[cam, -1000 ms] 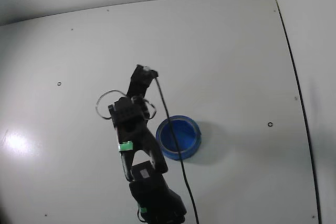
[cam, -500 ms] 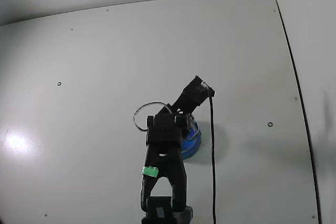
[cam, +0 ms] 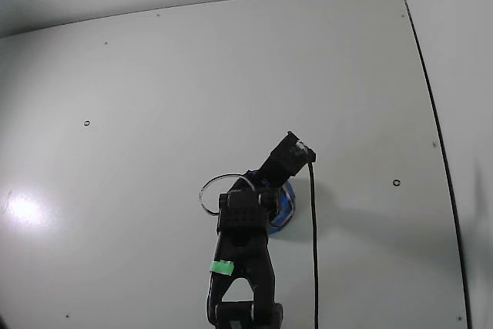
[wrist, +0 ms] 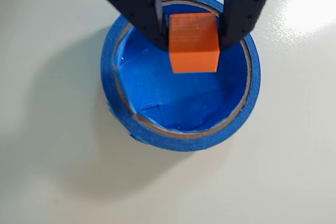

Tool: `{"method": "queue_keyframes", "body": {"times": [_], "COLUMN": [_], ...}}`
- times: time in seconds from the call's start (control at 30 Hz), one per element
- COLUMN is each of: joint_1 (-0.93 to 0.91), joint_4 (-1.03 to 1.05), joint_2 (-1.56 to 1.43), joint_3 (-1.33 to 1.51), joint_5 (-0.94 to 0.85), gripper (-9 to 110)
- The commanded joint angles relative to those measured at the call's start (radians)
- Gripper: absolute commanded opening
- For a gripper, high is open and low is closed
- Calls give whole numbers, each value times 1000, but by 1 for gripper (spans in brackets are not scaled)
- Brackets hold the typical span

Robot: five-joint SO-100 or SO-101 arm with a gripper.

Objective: Grasp a block and put it in the bin.

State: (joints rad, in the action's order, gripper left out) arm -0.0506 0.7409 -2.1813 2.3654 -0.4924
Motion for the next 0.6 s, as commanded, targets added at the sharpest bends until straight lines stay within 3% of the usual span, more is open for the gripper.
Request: {"method": "queue_keyframes", "body": {"times": [0.0, 0.3, 0.43, 0.57], "joint_1": [-5, -9, -8, -15], "joint_4": [-40, -43, -41, -40], "joint_2": [-69, -83, -117, -216], "joint_3": [-5, 17, 17, 17], "joint_5": [-17, -18, -11, 0], "gripper": [2, 18, 16, 2]}}
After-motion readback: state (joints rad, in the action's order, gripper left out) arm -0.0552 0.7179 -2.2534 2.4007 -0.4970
